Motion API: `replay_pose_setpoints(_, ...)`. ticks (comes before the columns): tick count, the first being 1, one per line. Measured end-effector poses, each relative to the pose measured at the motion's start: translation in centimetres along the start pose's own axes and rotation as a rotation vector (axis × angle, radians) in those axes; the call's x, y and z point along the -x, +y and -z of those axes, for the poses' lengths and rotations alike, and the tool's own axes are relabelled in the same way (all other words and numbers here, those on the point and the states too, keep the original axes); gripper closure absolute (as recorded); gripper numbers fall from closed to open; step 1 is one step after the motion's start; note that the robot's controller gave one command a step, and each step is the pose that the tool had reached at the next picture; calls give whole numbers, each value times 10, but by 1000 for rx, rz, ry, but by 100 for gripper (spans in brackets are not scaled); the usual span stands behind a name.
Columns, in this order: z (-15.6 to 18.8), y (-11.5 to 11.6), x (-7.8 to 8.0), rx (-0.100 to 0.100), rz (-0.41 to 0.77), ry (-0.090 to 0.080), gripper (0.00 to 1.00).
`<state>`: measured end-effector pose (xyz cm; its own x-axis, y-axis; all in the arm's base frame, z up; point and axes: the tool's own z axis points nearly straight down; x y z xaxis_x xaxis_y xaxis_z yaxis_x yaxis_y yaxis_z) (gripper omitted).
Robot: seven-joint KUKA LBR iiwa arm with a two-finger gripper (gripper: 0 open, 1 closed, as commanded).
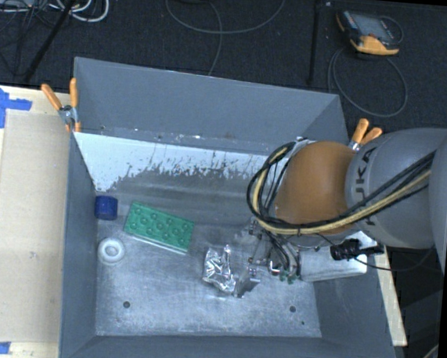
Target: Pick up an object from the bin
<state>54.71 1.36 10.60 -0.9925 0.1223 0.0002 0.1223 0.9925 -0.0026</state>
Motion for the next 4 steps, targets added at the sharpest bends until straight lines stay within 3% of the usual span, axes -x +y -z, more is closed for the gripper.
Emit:
replay_pose_setpoints(1,-32,9,-11,4,-84,-8,0)
replay_pose_setpoints(2,-29,10,-10,7,-85,-11,100)
replay_pose_setpoints(3,41,18,-6,5,-65,-7,100)
replay_pose_setpoints(4,166,30,2,5,-59,-9,100)
